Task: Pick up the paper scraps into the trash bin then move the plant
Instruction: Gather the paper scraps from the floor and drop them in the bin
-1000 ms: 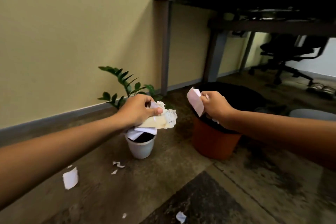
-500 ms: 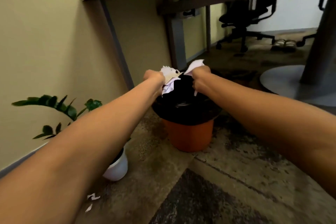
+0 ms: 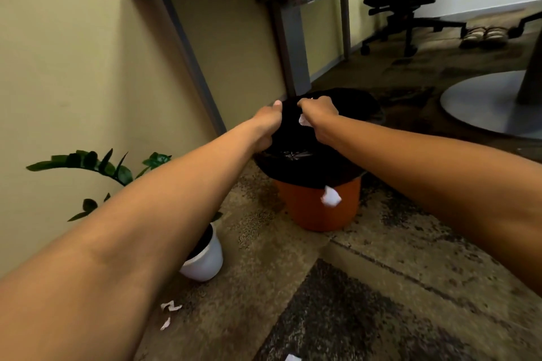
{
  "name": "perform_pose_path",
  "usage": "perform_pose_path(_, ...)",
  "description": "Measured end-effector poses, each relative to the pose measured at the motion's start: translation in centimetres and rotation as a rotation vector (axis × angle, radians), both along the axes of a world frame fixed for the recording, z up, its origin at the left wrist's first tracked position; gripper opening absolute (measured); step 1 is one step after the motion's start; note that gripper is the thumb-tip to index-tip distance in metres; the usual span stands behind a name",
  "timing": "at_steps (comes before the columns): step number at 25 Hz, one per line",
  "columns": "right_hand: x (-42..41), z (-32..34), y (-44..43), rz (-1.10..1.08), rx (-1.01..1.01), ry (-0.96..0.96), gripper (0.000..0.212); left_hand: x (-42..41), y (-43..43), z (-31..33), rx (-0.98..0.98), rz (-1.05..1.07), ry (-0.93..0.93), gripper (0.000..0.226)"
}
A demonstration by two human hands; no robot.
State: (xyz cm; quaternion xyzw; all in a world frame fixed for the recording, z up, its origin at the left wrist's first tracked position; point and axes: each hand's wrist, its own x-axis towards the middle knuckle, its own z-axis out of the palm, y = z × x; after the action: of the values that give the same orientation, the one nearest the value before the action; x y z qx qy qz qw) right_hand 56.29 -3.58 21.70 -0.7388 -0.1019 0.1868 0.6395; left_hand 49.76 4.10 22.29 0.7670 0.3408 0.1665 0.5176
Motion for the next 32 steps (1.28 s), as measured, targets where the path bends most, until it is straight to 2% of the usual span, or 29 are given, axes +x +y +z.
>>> perform_pose_path(2, -0.2, 0.0, -0.1, -0.006, -0.079, -0.059, 0.042, -1.4, -0.3, -0.3, 0.105, -0.039, 0.046, 0.047)
perform_pose_path(6, -1.8, -0.5, -1.2, 0.034, -0.198, -0.286, 0.023, -5.6, -1.0, -1.3, 0.436, -0.126, 0.092, 0.031)
perform_pose_path(8, -2.7, -0.7, -1.8, 0.035, -0.187, -0.491, 0.018, -8.5, -1.8, -2.5, 0.568, -0.128, 0.062, 0.025)
perform_pose_path(11, -5.5, -1.4, -3.2, 0.117, -0.132, -0.933, 0.012, -13.6, -2.8, -4.3, 0.720, -0.125, 0.032, 0.019)
perform_pose_path(15, -10.3, -4.6, -5.7, 0.543, -0.053, -1.511, 0.009, -20.1, -3.9, -8.6, 0.750, -0.238, 0.145, 0.012)
perform_pose_path(17, -11.8, -7.7, -7.3, 0.860, -0.136, -1.784, 0.012, -23.4, -4.8, -12.1, 0.758, -0.306, 0.218, 0.013)
perform_pose_path(19, -12.5, -11.2, -8.7, 1.143, -0.280, -1.885, 0.016, -26.6, -6.1, -16.1, 0.684, -0.399, 0.301, 0.018)
perform_pose_path(21, -11.9, -14.4, -9.7, 1.308, -0.521, -1.799, 0.023, -29.5, -7.3, -19.7, 0.609, -0.536, 0.462, 0.031)
perform_pose_path(22, -11.2, -15.9, -10.1, 1.321, -0.680, -1.697, 0.027, -30.7, -7.9, -21.2, 0.590, -0.606, 0.558, 0.041)
perform_pose_path(25, -8.0, -19.4, -10.9, 1.131, -1.119, -1.200, 0.045, -33.7, -9.4, -24.8, 0.556, -0.764, 0.728, 0.064)
perform_pose_path(28, -5.0, -22.2, -12.4, 0.996, -1.324, -0.823, 0.057, -35.9, -11.3, -26.6, 0.479, -0.875, 0.772, 0.073)
perform_pose_path(30, -4.2, -23.3, -13.9, 0.966, -1.416, -0.700, 0.057, -36.8, -12.3, -26.8, 0.485, -0.922, 0.811, 0.078)
perform_pose_path(32, -4.2, -24.3, -15.2, 0.947, -1.421, -0.634, 0.059, -37.2, -12.9, -26.8, 0.557, -0.905, 0.825, 0.081)
